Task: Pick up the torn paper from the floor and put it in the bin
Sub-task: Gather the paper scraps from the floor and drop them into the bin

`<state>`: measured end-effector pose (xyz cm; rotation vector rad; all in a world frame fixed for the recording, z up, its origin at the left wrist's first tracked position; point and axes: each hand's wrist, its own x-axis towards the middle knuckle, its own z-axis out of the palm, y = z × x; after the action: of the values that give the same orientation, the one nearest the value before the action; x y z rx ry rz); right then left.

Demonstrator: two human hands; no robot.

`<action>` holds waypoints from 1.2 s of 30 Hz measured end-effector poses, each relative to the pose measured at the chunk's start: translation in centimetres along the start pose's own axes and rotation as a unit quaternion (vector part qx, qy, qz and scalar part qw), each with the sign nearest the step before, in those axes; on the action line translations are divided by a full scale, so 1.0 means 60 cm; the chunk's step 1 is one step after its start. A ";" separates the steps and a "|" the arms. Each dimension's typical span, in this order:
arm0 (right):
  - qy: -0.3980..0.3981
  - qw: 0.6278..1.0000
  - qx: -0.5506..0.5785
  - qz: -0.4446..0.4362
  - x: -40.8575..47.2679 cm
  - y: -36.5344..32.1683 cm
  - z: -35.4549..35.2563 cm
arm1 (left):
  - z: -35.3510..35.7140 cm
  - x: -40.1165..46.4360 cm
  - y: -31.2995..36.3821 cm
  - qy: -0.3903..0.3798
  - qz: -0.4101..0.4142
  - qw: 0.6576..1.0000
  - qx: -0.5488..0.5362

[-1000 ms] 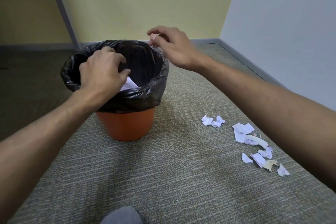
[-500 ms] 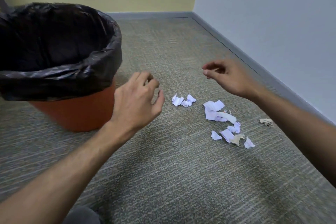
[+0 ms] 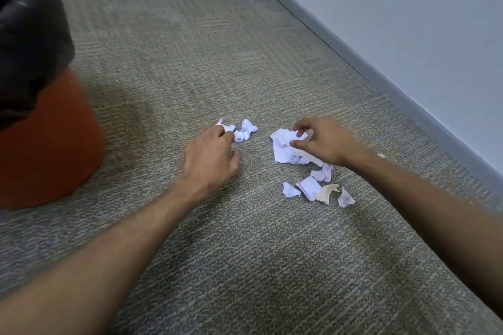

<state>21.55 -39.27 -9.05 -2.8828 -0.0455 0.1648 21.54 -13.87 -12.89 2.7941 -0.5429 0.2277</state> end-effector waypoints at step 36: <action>0.048 0.917 0.395 0.023 0.030 -0.088 -0.033 | -0.031 0.037 -0.028 0.045 -0.076 0.982 -0.164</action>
<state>23.46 -34.58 -5.99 -2.0779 0.0879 0.0314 24.05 -12.60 -11.10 2.4752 -0.3098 0.2092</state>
